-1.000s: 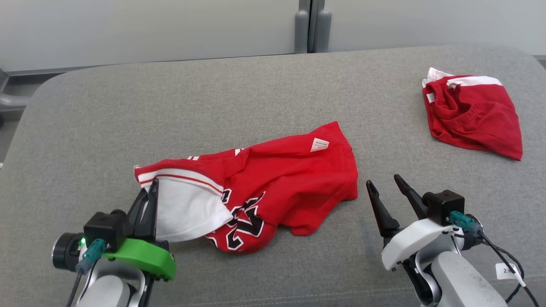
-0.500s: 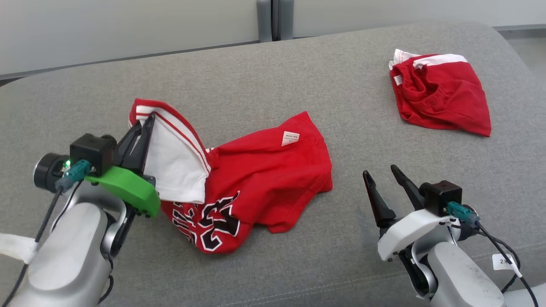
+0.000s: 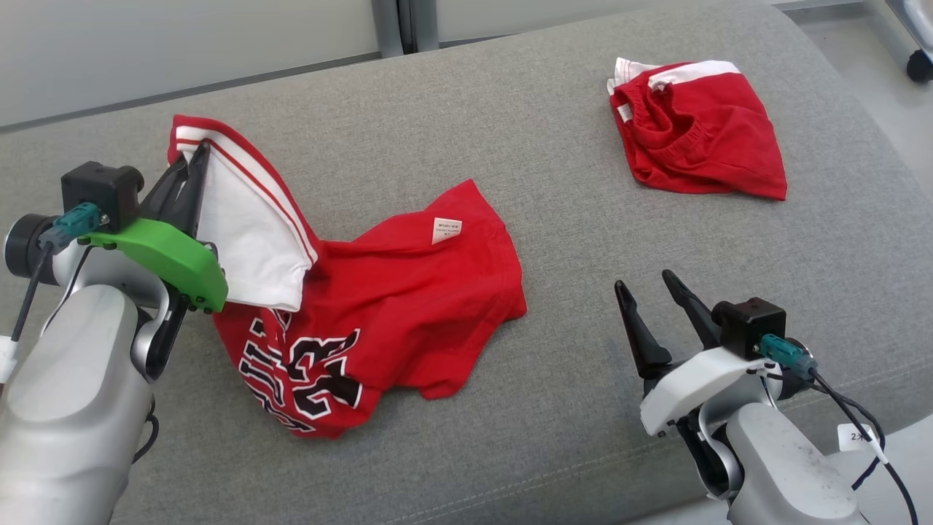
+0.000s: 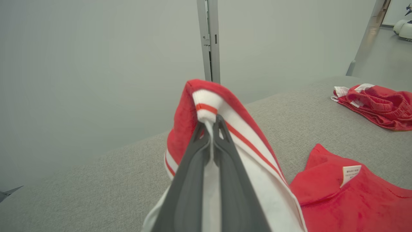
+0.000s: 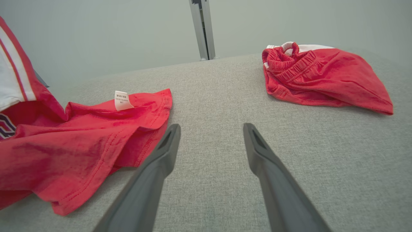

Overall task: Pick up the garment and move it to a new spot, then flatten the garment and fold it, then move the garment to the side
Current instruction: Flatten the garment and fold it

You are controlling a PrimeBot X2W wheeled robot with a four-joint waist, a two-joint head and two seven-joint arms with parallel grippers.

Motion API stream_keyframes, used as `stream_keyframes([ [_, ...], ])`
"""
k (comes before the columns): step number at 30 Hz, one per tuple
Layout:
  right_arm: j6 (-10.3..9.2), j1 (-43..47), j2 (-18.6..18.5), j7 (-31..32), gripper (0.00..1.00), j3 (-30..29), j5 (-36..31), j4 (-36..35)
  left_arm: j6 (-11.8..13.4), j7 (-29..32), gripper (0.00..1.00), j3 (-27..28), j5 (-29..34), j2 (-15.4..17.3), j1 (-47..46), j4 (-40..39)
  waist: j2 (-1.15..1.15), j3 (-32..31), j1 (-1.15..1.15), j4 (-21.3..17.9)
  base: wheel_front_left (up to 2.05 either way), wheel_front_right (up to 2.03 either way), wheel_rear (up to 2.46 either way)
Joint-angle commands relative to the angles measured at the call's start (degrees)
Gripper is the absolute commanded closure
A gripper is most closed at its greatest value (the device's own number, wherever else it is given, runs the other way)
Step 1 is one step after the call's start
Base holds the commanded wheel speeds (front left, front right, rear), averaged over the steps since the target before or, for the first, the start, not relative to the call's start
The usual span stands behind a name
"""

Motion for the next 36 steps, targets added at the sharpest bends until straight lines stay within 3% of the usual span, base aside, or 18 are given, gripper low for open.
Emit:
stream_keyframes([
  [1, -0.04, -0.72, 0.05, -0.21, 0.00, 0.06, 0.29, -0.26, -0.26, -0.81, 1.00, -0.13, -0.49, -0.01, -1.41, 1.70, 0.00, 0.54, 0.00, -0.71, 0.00, 0.00, 0.00],
  [6, -0.04, -0.84, 0.15, -0.22, 0.00, 0.17, 0.24, -0.53, -0.62, -2.59, 1.00, -1.46, -1.57, -0.98, -2.50, 7.06, 0.00, 0.98, 0.00, -1.25, 0.00, 0.00, 0.00],
  [7, -0.05, -0.87, 0.13, -0.22, 0.00, 0.20, 0.27, -0.56, -0.58, -2.89, 0.78, -1.74, -1.78, -1.15, -2.72, 7.94, 0.00, 1.04, 0.00, -1.29, 0.00, 0.00, 0.00],
  [8, -0.04, -0.88, 0.10, -0.23, 0.00, 0.18, 0.29, -0.54, -0.59, -3.24, 0.31, -2.00, -1.86, -1.23, -3.00, 8.69, 0.00, 1.08, 0.00, -1.30, 0.00, 0.00, 0.00],
  [9, -0.05, -0.87, 0.04, -0.22, 0.00, 0.13, 0.30, -0.51, -0.62, -3.56, 0.00, -2.22, -1.85, -1.25, -3.16, 9.41, 0.00, 1.10, 0.00, -1.27, 0.00, 0.00, 0.00],
  [17, -0.04, -0.04, -0.11, -0.22, 0.00, -0.49, -0.30, -0.06, -0.65, -4.99, 0.00, -3.03, -1.18, -0.44, -2.44, 11.24, 0.00, -0.02, 0.00, 0.48, 0.00, 0.00, 0.00],
  [24, -0.04, 1.15, -0.25, -0.22, 0.00, -0.60, -0.10, 0.10, 1.64, -4.99, 0.00, 2.93, 1.65, -0.38, 4.00, 1.59, 0.00, -1.76, 0.00, 3.05, 0.00, 0.00, 0.00],
  [36, -0.04, 2.64, -0.37, -0.23, 0.00, -0.64, 0.01, 0.50, 5.31, -4.96, 0.00, 10.61, 9.57, -3.54, 17.89, -14.88, 0.00, -4.20, 0.00, 7.27, 0.00, 0.00, 0.00],
])
